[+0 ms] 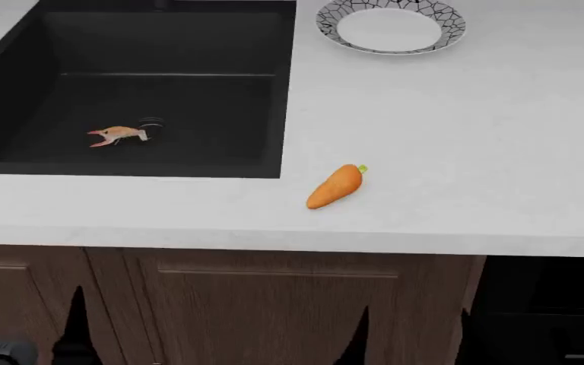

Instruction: Pick the carrot from the counter and place it in the sink

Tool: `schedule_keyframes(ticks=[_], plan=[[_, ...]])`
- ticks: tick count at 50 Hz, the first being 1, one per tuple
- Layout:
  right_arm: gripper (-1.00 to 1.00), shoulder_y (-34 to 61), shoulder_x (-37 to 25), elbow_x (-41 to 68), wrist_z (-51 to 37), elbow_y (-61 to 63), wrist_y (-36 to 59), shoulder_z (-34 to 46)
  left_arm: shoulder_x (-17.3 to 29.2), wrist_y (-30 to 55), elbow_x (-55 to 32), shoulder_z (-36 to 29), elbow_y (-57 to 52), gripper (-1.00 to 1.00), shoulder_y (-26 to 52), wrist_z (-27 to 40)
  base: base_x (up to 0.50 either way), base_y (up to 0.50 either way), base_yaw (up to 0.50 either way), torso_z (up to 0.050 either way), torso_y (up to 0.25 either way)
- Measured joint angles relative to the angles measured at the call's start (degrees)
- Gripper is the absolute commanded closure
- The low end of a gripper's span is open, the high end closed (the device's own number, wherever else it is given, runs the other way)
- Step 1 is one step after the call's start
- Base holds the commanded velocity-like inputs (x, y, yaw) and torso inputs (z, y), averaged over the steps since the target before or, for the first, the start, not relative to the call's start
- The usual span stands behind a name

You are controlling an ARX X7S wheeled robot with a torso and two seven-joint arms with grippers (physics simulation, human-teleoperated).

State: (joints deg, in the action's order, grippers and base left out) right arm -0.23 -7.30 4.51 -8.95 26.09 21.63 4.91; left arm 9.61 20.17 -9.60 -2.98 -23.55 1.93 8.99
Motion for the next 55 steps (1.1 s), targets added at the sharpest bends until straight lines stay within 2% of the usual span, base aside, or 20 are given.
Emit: schedule_keyframes(ticks=[9, 13, 19, 30, 36, 55], plan=[[-1.0, 5.23, -1.99, 1.72, -0.55, 9.74, 15.29, -1.87, 4.04, 18.58, -3.97, 6.78, -9.42, -1.0, 8.89, 3.08, 0.0, 0.0, 0.0, 0.0, 0.0], [-1.0, 11.85, -3.39, 3.32, -0.41, 15.6, 26.2, -2.68, 7.86, 27.62, -5.57, 12.78, -13.0, -1.0, 15.3, 4.23, 0.0, 0.0, 0.0, 0.0, 0.0], [-1.0, 19.16, -4.78, 4.92, -0.36, 21.48, 37.72, -3.24, 11.9, 35.26, -6.73, 18.97, -16.48, -1.0, 21.01, 5.15, 0.0, 0.0, 0.0, 0.0, 0.0], [-1.0, 26.91, -5.71, 7.13, -0.02, 27.29, 49.97, -4.5, 15.92, 42.26, -8.09, 25.07, -18.15, -1.0, 25.89, 5.43, 0.0, 0.0, 0.0, 0.0, 0.0], [-1.0, 29.15, -5.77, 8.12, 0.35, 29.06, 53.85, -5.33, 16.92, 44.75, -8.93, 26.68, -18.62, -1.0, 27.16, 5.32, 0.0, 0.34, 0.0, 0.0, 0.0], [-1.0, 30.33, -5.44, 11.31, 1.6, 31.51, 56.92, -7.32, 17.24, 47.33, -10.44, 28.56, -19.45, -1.0, 27.98, 5.0, 0.08, 0.5, 0.0, 0.0, 0.0]])
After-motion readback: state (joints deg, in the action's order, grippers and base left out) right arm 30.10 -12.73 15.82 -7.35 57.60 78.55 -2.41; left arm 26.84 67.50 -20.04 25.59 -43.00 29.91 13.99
